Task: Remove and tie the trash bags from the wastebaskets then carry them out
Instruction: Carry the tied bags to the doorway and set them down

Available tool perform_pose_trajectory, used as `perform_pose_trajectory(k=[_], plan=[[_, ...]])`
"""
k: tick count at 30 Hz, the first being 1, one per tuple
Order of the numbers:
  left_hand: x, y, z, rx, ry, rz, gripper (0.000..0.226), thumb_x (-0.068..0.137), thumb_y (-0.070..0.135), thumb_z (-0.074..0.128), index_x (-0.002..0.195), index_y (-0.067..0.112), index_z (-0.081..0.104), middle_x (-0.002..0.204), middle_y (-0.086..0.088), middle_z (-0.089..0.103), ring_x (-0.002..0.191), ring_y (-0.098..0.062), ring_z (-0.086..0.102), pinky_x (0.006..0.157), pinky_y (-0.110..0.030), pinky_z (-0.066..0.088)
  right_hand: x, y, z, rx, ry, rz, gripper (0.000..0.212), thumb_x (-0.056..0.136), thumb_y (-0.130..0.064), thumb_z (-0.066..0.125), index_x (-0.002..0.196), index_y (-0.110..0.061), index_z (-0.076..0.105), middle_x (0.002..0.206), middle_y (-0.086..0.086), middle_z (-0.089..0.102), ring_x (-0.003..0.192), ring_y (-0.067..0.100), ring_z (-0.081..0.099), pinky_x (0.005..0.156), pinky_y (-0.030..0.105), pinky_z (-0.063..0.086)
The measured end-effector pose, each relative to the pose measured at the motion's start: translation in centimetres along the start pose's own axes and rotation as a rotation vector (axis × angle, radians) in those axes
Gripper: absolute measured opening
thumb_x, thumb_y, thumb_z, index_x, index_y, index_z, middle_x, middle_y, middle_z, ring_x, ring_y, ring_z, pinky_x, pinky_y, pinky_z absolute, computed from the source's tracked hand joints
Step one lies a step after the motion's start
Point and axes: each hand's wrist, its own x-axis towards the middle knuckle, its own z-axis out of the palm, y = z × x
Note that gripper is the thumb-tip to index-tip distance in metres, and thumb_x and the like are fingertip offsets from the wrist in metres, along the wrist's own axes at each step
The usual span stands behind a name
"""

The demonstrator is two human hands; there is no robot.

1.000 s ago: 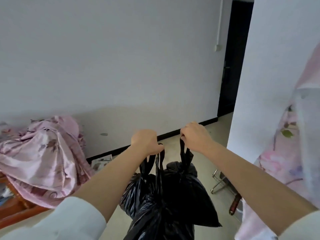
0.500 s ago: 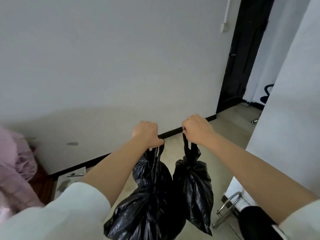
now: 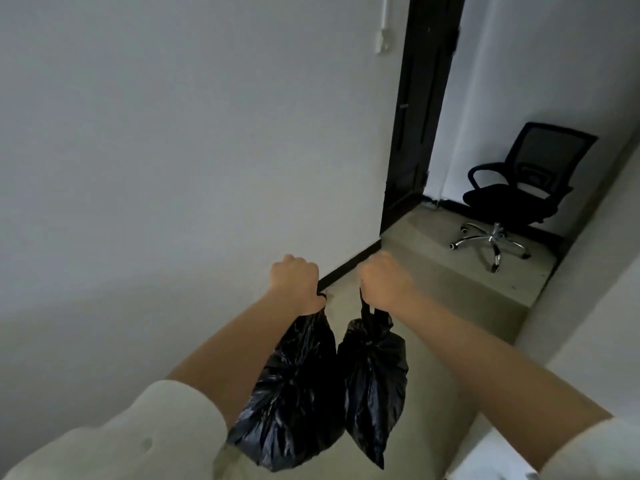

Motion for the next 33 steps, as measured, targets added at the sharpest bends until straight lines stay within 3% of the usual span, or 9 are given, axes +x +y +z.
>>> perform_pose_trajectory(k=[6,11,14,17,20,25,28,31,33], plan=[[17.1,-1.0,1.6,0.006,-0.039,-0.02,0.047,0.087,0.044,0.05,0.119,0.009,0.05,0.119,-0.009,0.055,0.115,-0.025,0.046,0.087,-0.032,0.044,15.0,9.5,4.8,0.044,0.013,0.033,0.042,0.087,-0.003,0.043,0.055,-0.018,0.021,0.088,0.006,0.049,0.103,0.029,0.051,0.051,0.018,0.014],[31.2,0.1,3.3,-0.038,-0.128,-0.014,0.049,0.087,0.046,0.051,0.12,0.01,0.05,0.122,-0.01,0.054,0.118,-0.026,0.046,0.09,-0.033,0.044,25.1,17.0,8.0,0.107,-0.134,0.124,0.045,0.087,0.006,0.04,0.053,-0.018,0.023,0.061,-0.001,0.025,0.065,0.017,0.031,0.046,0.021,0.016],[38.6,0.7,4.6,-0.072,-0.163,-0.001,0.05,0.087,0.045,0.05,0.122,0.01,0.049,0.124,-0.01,0.053,0.119,-0.027,0.045,0.091,-0.034,0.043,30.7,21.3,10.5,0.148,-0.201,0.19,0.028,0.089,-0.001,0.048,0.062,-0.008,0.045,0.086,0.013,0.054,0.094,0.024,0.049,0.066,0.024,0.039],[46.3,1.3,6.4,-0.1,-0.196,0.004,0.048,0.087,0.043,0.05,0.122,0.009,0.048,0.124,-0.01,0.053,0.118,-0.027,0.045,0.091,-0.034,0.043,36.5,25.6,12.3,0.129,-0.262,0.211,0.013,0.091,-0.004,0.046,0.094,-0.002,0.058,0.117,0.017,0.055,0.117,0.029,0.044,0.087,0.033,0.044],[54.2,2.3,8.7,-0.119,-0.234,0.047,0.048,0.087,0.042,0.051,0.122,0.01,0.049,0.124,-0.01,0.054,0.118,-0.027,0.045,0.092,-0.035,0.043,42.6,30.3,15.1,0.099,-0.322,0.252,0.016,0.089,-0.002,0.043,0.079,-0.005,0.055,0.103,0.016,0.056,0.118,0.03,0.046,0.089,0.033,0.044],[65.5,3.9,13.5,-0.104,-0.342,0.147,0.049,0.088,0.04,0.05,0.126,0.009,0.045,0.128,-0.011,0.05,0.12,-0.028,0.043,0.097,-0.036,0.04,51.4,38.0,21.1,0.104,-0.478,0.303,0.027,0.092,-0.008,0.041,0.113,-0.003,0.057,0.123,0.018,0.054,0.121,0.032,0.045,0.093,0.035,0.043],[71.9,4.5,16.4,-0.156,-0.423,0.13,0.045,0.09,0.038,0.048,0.124,0.009,0.045,0.126,-0.012,0.05,0.118,-0.028,0.044,0.096,-0.035,0.04,56.9,42.7,24.7,0.092,-0.545,0.292,0.017,0.091,-0.008,0.042,0.089,-0.006,0.058,0.109,0.013,0.056,0.118,0.031,0.047,0.084,0.034,0.043],[77.6,5.3,19.3,-0.197,-0.489,0.098,0.038,0.091,0.034,0.046,0.12,0.009,0.046,0.124,-0.011,0.051,0.115,-0.027,0.045,0.094,-0.035,0.039,62.2,46.9,27.6,0.063,-0.608,0.249,0.016,0.091,-0.007,0.04,0.095,-0.008,0.056,0.116,0.015,0.056,0.118,0.031,0.045,0.09,0.036,0.043],[81.0,6.3,21.3,-0.243,-0.529,0.032,0.034,0.091,0.031,0.044,0.117,0.009,0.048,0.122,-0.011,0.053,0.114,-0.027,0.046,0.094,-0.034,0.039,65.5,50.0,30.0,0.051,-0.629,0.212,0.014,0.091,-0.006,0.039,0.083,-0.011,0.049,0.107,0.011,0.056,0.118,0.03,0.044,0.088,0.034,0.042]])
